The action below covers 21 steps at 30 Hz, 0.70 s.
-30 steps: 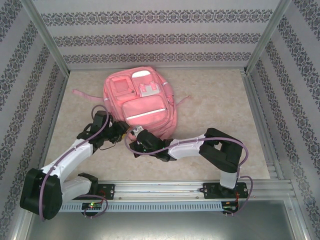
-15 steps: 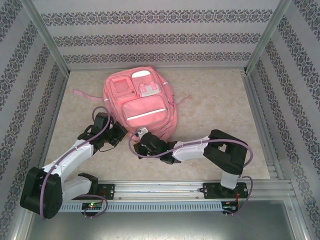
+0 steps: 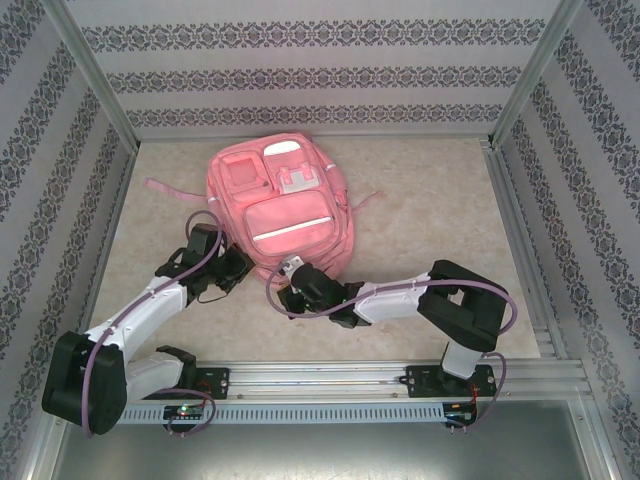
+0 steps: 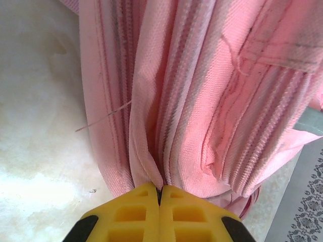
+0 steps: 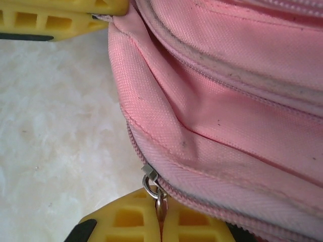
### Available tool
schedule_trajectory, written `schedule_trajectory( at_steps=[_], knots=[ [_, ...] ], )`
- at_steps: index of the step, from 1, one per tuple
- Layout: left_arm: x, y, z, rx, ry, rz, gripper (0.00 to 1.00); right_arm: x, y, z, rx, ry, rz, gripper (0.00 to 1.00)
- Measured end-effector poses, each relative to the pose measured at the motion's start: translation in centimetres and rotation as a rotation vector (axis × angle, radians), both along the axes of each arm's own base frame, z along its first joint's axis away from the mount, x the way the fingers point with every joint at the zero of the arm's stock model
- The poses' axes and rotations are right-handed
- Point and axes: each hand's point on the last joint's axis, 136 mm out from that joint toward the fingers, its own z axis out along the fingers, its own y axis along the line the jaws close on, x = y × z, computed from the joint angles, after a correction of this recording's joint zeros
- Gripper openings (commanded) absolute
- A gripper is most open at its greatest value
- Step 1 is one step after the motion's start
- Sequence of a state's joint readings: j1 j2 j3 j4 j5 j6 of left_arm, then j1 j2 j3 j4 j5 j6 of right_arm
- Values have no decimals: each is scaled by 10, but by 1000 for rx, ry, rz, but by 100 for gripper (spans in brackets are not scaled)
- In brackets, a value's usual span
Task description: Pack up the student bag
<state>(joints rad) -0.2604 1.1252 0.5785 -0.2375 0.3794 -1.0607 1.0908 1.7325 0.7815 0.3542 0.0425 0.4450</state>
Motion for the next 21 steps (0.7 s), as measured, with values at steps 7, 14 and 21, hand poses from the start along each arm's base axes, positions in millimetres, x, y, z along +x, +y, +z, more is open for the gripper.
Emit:
schedule_trajectory(
  at_steps=[7,14,21],
  knots=[
    [4,7,9,7,-13,27,52,-6,2,-1,7,41,45,0],
    [-16,18,36,-37,-74,105,52,-4,24,-4,64,116,38,0],
    [-37,16,-15,-110,24,148,49,-3,31,-1,108,145,22,0]
  ],
)
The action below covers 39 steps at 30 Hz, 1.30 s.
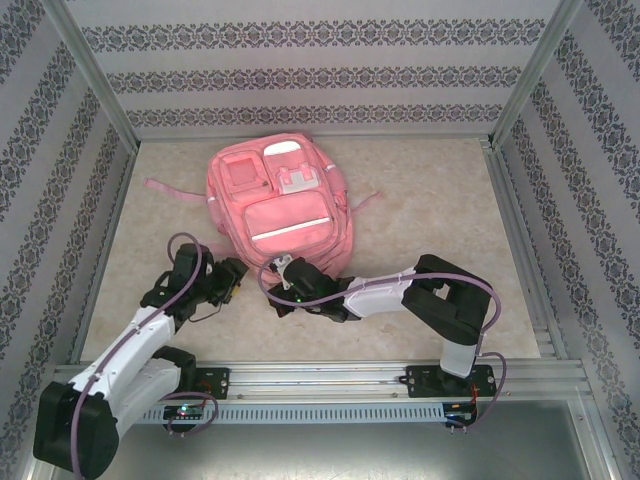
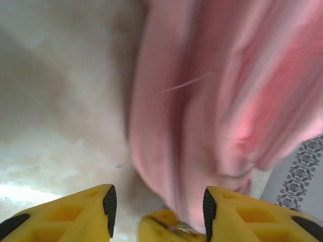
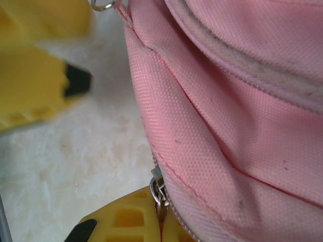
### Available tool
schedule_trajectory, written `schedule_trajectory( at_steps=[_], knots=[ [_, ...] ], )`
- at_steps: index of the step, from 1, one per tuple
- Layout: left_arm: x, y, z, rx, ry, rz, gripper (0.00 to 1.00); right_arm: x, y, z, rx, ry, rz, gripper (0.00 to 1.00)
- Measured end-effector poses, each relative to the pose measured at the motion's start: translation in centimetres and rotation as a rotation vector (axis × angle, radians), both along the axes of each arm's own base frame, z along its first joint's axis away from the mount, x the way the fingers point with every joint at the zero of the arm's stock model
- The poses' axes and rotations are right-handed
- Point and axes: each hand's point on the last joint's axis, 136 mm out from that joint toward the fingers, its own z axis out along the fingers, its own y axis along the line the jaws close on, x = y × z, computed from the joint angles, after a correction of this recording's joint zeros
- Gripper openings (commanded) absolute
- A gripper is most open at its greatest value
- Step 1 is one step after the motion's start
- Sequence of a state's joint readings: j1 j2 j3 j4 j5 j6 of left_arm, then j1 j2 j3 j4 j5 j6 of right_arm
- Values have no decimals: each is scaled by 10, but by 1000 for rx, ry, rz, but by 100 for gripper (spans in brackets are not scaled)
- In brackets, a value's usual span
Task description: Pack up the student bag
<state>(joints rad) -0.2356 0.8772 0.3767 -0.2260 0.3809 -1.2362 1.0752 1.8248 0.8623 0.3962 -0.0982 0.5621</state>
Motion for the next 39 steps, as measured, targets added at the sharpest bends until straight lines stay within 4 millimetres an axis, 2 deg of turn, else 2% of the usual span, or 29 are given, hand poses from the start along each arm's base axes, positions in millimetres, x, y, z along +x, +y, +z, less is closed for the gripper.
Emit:
schedule_trajectory(
  at_steps=[2,3,8,11,17,24,30,39],
  knots=[
    [-7,-4,-14,-9,31,-10,49,0,1,1,9,7,-7,0],
    [-8,-8,-13,-12,28,-22,49,0,1,1,11,9,-9,0],
    [2,-40,14,-41,-96,-118,46,2,2,3,30,22,-19,0],
    [10,-45,17,-52,-119,-119,43,3,3,3,39,30,-21,0],
    [16,-45,3,-33,-99,-105,41,4,2,4,50,31,-21,0],
    [26,-46,-7,21,-80,-131,17,3,-1,0,38,31,-21,0],
    [24,-45,-10,56,-74,-159,14,5,-10,-6,-10,25,-26,0],
    [23,-38,-11,74,-69,-163,14,13,-36,2,-58,19,-29,0]
  ],
)
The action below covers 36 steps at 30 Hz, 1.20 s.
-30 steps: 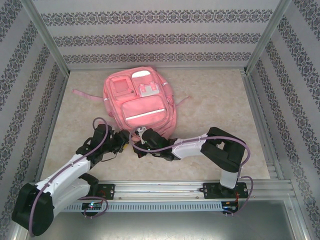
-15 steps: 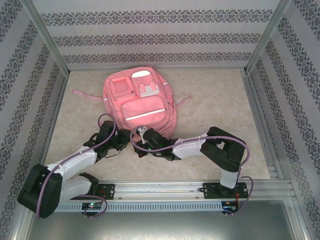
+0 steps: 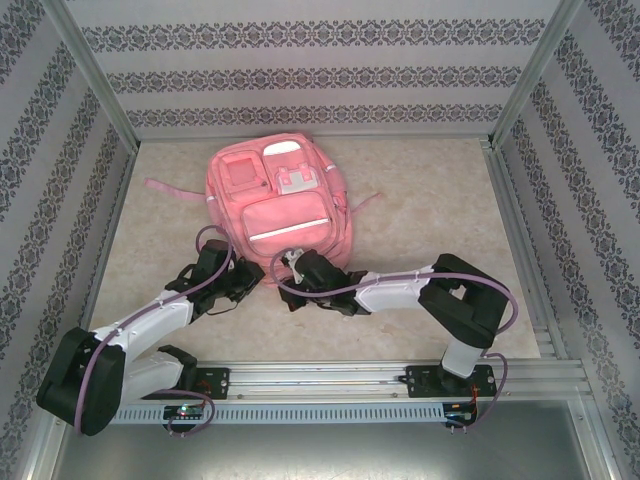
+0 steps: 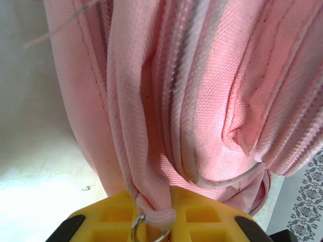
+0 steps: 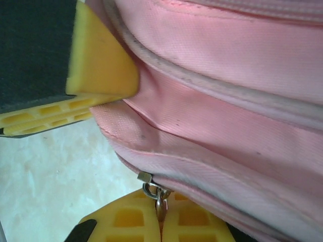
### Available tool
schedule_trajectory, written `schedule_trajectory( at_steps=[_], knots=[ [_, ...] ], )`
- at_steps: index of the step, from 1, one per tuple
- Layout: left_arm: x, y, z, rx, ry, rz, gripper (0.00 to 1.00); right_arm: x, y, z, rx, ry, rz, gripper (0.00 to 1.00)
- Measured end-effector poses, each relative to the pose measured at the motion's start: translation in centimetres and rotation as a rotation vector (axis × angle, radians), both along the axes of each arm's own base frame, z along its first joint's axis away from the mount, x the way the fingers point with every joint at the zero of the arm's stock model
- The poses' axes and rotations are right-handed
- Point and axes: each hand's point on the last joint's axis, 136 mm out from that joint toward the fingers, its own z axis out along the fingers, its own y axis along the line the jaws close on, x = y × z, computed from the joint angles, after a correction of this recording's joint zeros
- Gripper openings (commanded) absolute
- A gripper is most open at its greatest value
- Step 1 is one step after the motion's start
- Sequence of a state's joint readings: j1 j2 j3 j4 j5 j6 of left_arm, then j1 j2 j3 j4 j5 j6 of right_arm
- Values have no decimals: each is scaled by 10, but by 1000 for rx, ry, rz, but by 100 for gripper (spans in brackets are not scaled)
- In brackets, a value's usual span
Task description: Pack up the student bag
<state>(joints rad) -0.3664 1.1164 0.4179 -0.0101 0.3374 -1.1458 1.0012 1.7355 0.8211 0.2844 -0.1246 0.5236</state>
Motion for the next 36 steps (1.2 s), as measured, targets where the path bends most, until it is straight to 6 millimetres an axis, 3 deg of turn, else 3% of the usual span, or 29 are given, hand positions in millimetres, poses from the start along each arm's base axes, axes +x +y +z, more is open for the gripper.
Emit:
schedule_trajectory(
  at_steps=[9,14,16,21,24,30,36],
  knots=[
    [0,4,4,8,0,-6,14,-1,-16,-1,-53,-8,26,0],
    [2,17,12,30,-2,13,14,-4,-8,3,-54,-7,65,0],
    [4,28,14,49,3,32,20,-3,3,6,-48,-2,81,0],
    [15,71,23,134,9,141,48,2,35,0,-33,57,93,0],
    [12,86,31,169,6,184,52,8,48,-1,-5,85,78,0],
    [-2,80,37,119,16,194,50,9,57,1,24,106,55,0],
    [-17,47,18,79,78,113,49,10,57,1,36,114,39,0]
  ],
)
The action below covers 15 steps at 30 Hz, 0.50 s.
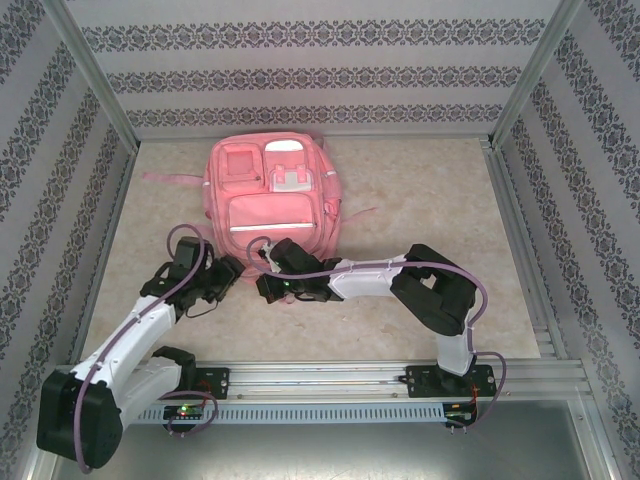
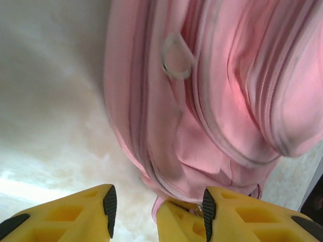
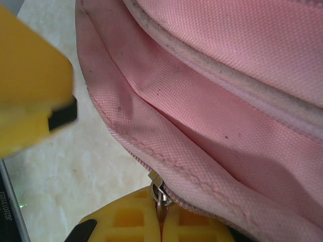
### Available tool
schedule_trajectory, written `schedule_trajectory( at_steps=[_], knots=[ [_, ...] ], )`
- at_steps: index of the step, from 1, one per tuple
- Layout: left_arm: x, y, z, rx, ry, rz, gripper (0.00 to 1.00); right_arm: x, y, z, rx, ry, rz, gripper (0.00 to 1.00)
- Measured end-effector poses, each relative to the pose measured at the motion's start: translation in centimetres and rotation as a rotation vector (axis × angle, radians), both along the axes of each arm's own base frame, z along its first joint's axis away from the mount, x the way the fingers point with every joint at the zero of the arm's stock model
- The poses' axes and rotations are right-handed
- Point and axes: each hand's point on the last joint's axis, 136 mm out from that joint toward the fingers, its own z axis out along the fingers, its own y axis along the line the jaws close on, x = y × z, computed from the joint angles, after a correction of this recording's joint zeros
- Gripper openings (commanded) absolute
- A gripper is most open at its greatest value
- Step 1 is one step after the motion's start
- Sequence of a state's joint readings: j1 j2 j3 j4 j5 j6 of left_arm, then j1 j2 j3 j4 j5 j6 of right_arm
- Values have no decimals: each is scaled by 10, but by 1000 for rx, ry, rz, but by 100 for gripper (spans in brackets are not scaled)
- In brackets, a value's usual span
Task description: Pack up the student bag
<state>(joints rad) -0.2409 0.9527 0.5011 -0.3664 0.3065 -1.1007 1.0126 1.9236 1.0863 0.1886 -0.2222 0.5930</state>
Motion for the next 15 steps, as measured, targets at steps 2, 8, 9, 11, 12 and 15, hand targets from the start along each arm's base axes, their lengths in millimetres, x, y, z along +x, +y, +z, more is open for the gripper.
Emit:
schedule_trajectory(
  at_steps=[2,8,9,11,12,15],
  knots=[
    [0,-9,-3,-5,8,-24,47,0,0,0,6,2,-4,0],
    [7,-17,-11,12,9,-26,42,-1,-1,-2,22,-7,-6,0],
    [9,-15,-12,20,7,-21,41,-1,-2,-2,26,-9,-6,0],
    [12,-14,-14,30,4,-13,36,-1,-3,-2,30,-13,-7,0],
    [13,-14,-15,37,2,-10,33,-2,-4,-2,32,-15,-8,0],
    [17,-14,-20,47,8,-8,25,-3,-7,-3,30,-20,-12,0]
  ],
)
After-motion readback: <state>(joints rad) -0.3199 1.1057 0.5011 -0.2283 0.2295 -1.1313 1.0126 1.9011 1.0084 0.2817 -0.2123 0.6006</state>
